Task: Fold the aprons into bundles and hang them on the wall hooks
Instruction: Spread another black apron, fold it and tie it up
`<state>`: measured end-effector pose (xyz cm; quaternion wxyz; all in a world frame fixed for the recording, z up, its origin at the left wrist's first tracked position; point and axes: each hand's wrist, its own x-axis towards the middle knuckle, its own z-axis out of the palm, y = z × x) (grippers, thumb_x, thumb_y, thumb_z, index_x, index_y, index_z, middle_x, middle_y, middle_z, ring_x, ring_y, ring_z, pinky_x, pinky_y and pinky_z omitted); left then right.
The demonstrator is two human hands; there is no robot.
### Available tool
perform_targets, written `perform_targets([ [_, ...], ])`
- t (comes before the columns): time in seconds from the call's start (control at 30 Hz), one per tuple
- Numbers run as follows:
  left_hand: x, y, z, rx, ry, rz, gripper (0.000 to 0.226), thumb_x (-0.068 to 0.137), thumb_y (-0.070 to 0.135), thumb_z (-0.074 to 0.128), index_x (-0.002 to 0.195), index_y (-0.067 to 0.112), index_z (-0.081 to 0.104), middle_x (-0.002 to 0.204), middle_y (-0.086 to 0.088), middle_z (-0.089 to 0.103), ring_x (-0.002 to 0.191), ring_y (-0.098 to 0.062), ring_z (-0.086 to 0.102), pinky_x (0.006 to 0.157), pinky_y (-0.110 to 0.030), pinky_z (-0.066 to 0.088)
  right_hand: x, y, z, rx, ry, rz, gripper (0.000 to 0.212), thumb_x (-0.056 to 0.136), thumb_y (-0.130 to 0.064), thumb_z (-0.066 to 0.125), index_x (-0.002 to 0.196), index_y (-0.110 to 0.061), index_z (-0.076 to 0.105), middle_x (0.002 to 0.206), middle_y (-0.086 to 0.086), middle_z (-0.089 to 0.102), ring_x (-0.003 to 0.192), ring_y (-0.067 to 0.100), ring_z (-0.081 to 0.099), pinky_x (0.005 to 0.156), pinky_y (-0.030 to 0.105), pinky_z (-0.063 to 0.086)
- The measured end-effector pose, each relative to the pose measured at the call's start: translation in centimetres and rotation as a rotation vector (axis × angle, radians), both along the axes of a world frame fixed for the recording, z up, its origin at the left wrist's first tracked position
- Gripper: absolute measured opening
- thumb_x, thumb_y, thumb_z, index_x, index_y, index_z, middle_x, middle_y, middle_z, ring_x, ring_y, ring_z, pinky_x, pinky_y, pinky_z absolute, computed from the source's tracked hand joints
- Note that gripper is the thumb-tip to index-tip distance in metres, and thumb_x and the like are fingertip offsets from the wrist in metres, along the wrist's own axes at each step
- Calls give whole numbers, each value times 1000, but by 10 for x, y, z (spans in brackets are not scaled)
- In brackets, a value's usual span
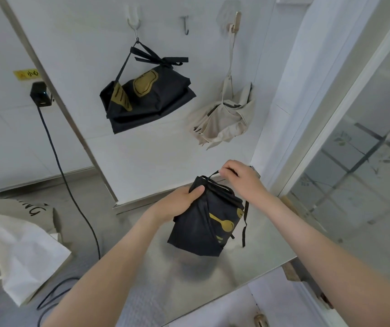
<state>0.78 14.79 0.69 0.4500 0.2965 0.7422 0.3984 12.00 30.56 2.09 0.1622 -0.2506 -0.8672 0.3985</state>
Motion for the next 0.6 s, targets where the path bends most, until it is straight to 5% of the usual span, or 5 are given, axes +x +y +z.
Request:
perform_targets([
  [0.17,0,-2,0,-12,-67,105,36,97,53,40,101,27,65,101,6,70,90,-11,67,76,-25,54,10,9,6,-166,32,-73,28,99,-23,47,74,-14,54,59,-2,58,44,10,50,56,24,44],
  [0.27,2,2,-4,49,-214,304,42,97,51,40,103,18,65,102,1,70,92,-15,67,75,-26,53,15,7,-4,-112,-18,-53,29,100,-31,43,77,-17,55,54,-4,54,48,8,48,61,28,43],
  [0.4,2,10,-12,98,-351,557,44,98,49,40,112,14,62,103,-3,69,92,-21,66,74,-33,54,28,-7,-16,185,-181,113,25,103,-27,36,114,-20,57,99,0,68,89,21,62,78,32,44],
  [0.5,1,17,-17,129,-516,780,45,99,46,42,123,11,56,113,-9,66,94,-26,64,75,-37,53,33,-17,-29,530,-387,282,59,96,-8,39,150,-25,23,144,-4,41,118,26,52,84,33,43],
  [0.6,-1,21,-19,176,-628,983,42,101,39,42,131,11,49,126,-12,60,102,-29,61,77,-40,49,38,-25,-41,681,-494,395,81,89,-4,44,153,-23,-2,155,-3,20,127,24,42,90,33,41],
])
